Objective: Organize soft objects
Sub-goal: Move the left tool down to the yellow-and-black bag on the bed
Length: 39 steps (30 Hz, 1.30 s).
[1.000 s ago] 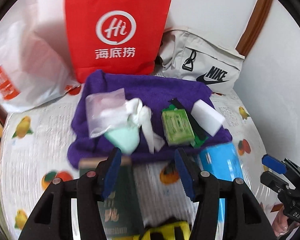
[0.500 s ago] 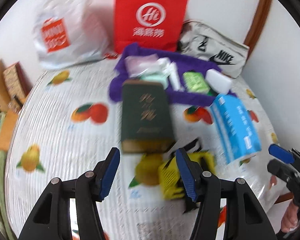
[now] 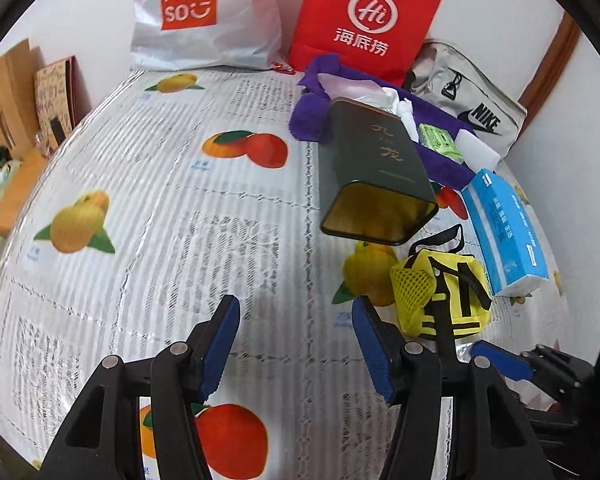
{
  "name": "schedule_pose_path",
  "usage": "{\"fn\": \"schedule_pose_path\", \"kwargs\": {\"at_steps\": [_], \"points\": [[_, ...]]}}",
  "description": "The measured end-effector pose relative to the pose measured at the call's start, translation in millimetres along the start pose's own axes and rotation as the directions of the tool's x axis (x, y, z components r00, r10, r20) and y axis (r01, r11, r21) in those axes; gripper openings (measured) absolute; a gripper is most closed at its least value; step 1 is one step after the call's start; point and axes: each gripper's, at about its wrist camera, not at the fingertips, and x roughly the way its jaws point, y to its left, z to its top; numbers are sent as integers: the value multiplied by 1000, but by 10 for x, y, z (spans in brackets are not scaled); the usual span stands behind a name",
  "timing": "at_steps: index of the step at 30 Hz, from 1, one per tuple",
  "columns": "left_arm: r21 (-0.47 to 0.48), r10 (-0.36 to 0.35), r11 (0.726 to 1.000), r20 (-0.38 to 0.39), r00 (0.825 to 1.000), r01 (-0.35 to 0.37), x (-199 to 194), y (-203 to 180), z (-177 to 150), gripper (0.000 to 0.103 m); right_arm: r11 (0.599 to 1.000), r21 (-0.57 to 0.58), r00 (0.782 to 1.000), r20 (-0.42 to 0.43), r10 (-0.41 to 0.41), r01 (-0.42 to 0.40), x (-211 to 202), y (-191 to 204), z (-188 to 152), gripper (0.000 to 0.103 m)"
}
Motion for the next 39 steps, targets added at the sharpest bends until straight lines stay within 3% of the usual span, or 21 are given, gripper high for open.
{"fn": "schedule_pose_path", "kwargs": {"at_steps": [8,10,15,23,29,33,37,38,39], "points": [[-37,-33,999,1,999,33,23,158,-21,56,981,-35,981,-37,-192,190,340,163,61,34],[-60,-37,998,7,999,37,14,201,-24,56,975,-54,977,-9,-215,214,358,208,56,32],[-90,-39,995,10,999,40,-7,270,-37,56,981,-47,982,-1,-187,187,315,145,35,30],[-81,-59,995,6,998,59,-44,165,-101,56,992,-85,996,-25,-91,88,-142,109,-182,30],[-63,-59,996,9,998,60,-85,60,-145,56,991,-64,990,-70,-123,119,-150,-134,-440,32],[-48,-48,998,4,999,48,-96,2,-153,56,993,-15,992,-46,-115,114,-106,-230,-429,47],[-44,-37,998,2,999,37,-109,-23,-165,56,983,-22,983,0,-181,181,1,-219,-351,47],[-44,-34,998,0,999,34,-106,-24,-168,56,980,-29,980,23,-199,199,28,-197,-341,43],[-45,-31,999,-2,1000,31,-106,-29,-170,56,975,-40,975,43,-216,218,51,-178,-340,27]]}}
